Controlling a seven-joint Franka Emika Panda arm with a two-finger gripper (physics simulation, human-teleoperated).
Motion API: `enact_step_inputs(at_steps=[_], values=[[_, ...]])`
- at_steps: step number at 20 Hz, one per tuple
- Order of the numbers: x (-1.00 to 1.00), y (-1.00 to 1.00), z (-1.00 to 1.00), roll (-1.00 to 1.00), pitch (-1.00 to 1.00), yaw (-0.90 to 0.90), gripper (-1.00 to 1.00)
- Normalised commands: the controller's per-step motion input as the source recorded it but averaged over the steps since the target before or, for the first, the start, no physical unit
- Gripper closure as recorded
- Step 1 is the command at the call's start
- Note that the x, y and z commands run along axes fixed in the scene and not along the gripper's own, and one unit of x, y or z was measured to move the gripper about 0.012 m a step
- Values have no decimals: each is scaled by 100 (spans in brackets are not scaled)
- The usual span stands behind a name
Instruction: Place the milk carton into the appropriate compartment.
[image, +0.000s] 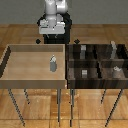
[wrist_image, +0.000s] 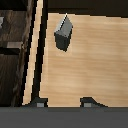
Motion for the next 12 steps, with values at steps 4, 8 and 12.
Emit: enact_step_inputs(at_steps=[4,8,12], values=[[0,0,0,0,0,0,-100],[0,0,0,0,0,0,-100],[25,0,0,0,0,0,-100]])
